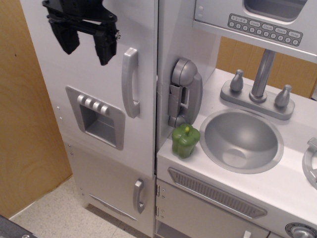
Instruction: Open fridge
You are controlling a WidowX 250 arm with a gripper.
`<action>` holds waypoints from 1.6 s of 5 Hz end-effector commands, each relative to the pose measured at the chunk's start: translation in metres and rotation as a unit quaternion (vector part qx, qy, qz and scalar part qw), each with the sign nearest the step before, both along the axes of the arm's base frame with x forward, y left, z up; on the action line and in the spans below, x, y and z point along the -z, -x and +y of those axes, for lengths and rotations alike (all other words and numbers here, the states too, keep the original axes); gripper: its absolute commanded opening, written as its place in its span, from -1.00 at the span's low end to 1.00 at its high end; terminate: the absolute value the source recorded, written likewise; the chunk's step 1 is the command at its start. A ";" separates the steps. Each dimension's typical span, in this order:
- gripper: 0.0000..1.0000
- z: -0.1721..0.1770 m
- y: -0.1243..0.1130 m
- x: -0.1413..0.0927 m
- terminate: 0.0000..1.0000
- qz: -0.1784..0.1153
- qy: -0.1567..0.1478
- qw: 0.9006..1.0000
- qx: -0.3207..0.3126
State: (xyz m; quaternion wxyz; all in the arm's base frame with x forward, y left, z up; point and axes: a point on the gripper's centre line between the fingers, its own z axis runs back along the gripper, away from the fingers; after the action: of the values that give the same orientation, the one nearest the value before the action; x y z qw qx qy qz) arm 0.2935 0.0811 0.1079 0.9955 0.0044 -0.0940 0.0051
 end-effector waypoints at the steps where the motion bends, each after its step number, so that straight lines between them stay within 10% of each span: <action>1: 1.00 -0.010 -0.020 0.010 -1.00 -0.038 -0.023 0.999 0.015; 4: 1.00 -0.017 -0.040 0.018 -1.00 -0.083 -0.030 0.996 0.006; 5: -1.00 -0.019 -0.041 0.020 -1.00 -0.098 -0.036 0.994 -0.012; 8: -1.00 -0.010 -0.007 0.015 -1.00 -0.107 -0.038 0.993 -0.018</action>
State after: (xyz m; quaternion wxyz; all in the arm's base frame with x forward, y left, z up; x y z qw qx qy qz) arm 0.2950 0.0668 0.0759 0.9843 0.0357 -0.1726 0.0122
